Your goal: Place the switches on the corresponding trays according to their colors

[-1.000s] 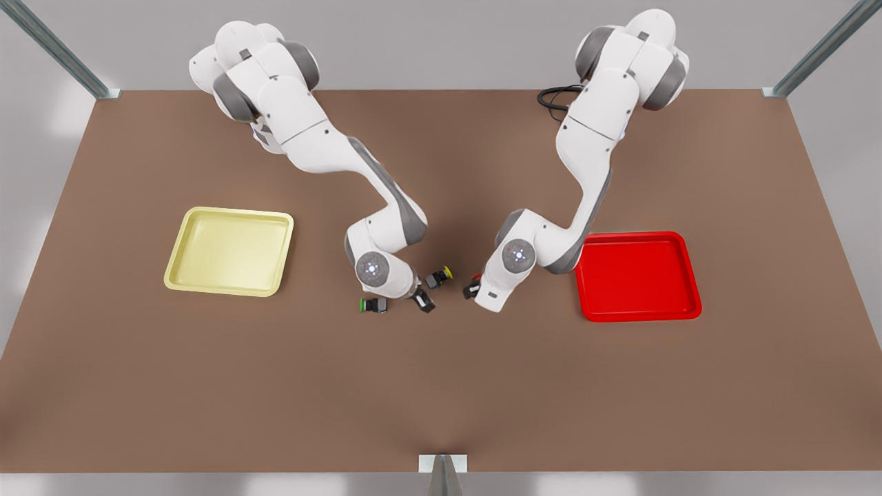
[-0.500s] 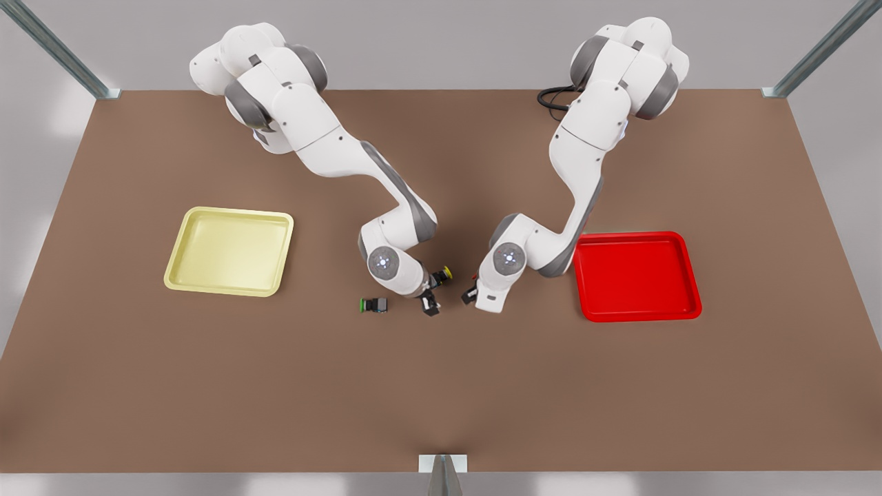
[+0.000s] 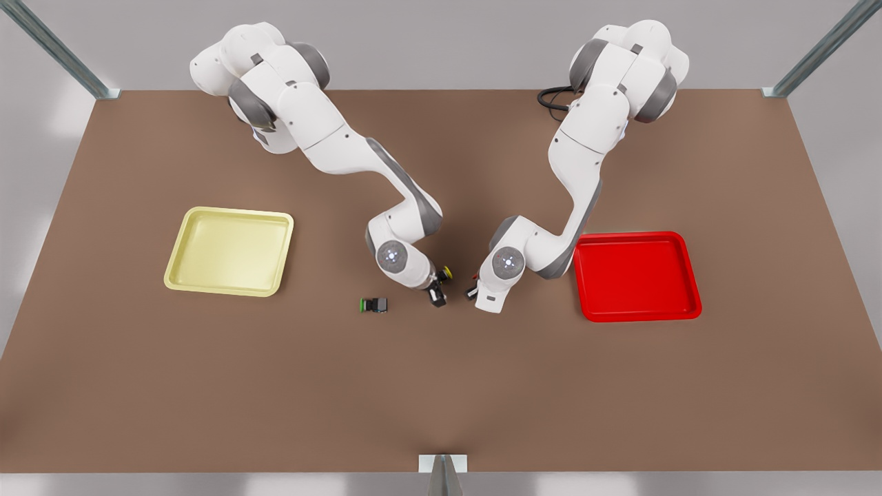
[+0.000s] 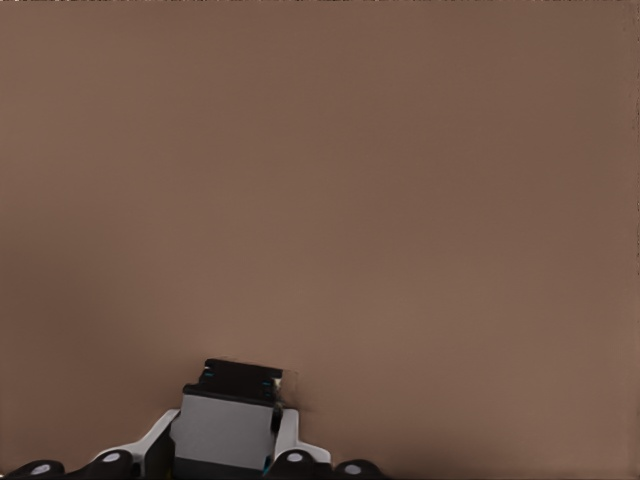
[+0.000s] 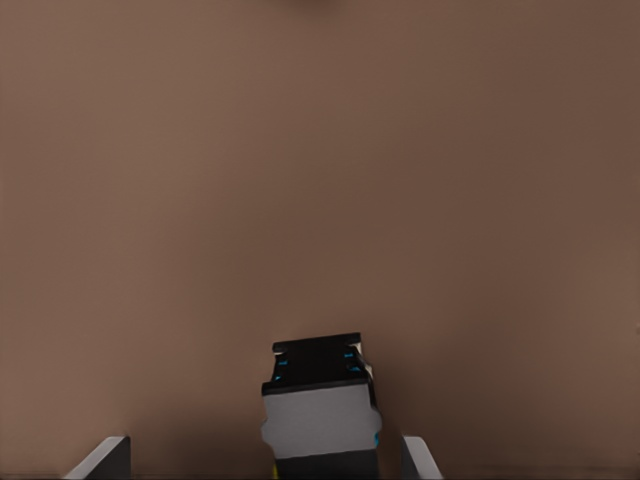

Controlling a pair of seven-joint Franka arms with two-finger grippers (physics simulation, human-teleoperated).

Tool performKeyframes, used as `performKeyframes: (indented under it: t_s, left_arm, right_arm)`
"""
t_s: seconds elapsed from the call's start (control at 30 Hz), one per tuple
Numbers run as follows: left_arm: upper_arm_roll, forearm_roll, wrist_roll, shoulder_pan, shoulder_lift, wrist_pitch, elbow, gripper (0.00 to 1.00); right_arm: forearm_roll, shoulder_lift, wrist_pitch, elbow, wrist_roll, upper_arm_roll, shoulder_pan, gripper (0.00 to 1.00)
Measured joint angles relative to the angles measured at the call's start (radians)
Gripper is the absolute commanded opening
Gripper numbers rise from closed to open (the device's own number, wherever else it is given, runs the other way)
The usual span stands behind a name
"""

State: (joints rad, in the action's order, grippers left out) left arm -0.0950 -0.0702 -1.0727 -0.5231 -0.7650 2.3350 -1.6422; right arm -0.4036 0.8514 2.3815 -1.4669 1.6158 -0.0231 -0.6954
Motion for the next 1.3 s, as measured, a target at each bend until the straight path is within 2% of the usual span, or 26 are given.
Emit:
performKeyframes:
  t_s: [0.07,0.17,0.27,0.4,0.47,0.6,0.63,0.67,0.8,0.87,0.9,1.0,1.1,1.17,1.3]
  left_arm:
    - [0.0,-0.001,0.001,0.001,0.001,0.002,0.004,0.43]
    - [0.0,0.002,0.006,0.028,0.023,0.0,0.004,0.43]
    - [0.001,0.003,0.026,0.085,0.075,-0.049,-0.001,0.43]
    - [0.012,0.057,0.097,0.288,0.264,-0.231,-0.125,0.46]
    - [0.053,0.096,0.148,0.394,0.337,-0.297,-0.202,0.47]
    - [0.115,0.167,0.247,0.445,0.365,-0.349,-0.338,0.51]
    - [0.118,0.177,0.269,0.447,0.364,-0.347,-0.367,0.53]
    - [0.12,0.185,0.29,0.449,0.361,-0.345,-0.386,1.0]
    - [0.121,0.202,0.362,0.448,0.355,-0.332,-0.42,1.0]
    - [0.12,0.205,0.392,0.448,0.393,-0.348,-0.419,1.0]
    - [0.118,0.204,0.407,0.447,0.422,-0.383,-0.35,1.0]
    - [0.103,0.139,0.445,0.431,0.454,-0.547,0.05,1.0]
    - [0.059,0.095,0.477,0.421,0.459,-0.661,0.31,1.0]
    - [0.039,0.082,0.514,0.419,0.47,-0.744,0.403,1.0]
    - [0.038,0.068,0.585,0.388,0.515,-0.854,0.431,1.0]
  right_arm:
    - [0.0,0.001,0.001,0.0,-0.004,-0.001,0.0,1.0]
    - [0.0,0.004,0.002,0.0,-0.011,-0.001,0.0,0.98]
    - [0.0,0.008,0.003,-0.001,-0.018,-0.001,0.0,0.73]
    - [0.0,0.008,0.003,-0.002,-0.028,-0.001,0.0,0.68]
    - [0.0,0.008,0.003,-0.002,-0.031,-0.001,0.0,0.62]
    - [0.0,0.006,0.003,-0.002,-0.038,-0.001,0.0,0.57]
    - [0.0,0.006,0.003,-0.002,-0.04,-0.002,0.0,0.57]
    - [0.0,0.005,0.002,-0.002,-0.041,-0.002,0.001,0.57]
    - [0.0,0.006,0.001,-0.002,-0.047,-0.001,0.002,0.54]
    - [0.0,0.007,0.001,-0.002,-0.049,-0.002,0.003,0.54]
    - [0.0,0.008,0.001,-0.002,-0.05,-0.002,0.003,0.54]
    - [0.0,0.012,0.001,-0.002,-0.053,-0.002,0.003,0.48]
    - [0.0,0.013,0.004,-0.001,-0.057,-0.002,0.004,0.42]
    - [-0.001,0.013,0.006,0.0,-0.059,-0.004,0.005,0.36]
    - [-0.002,0.007,0.007,-0.001,-0.062,-0.014,0.012,0.36]
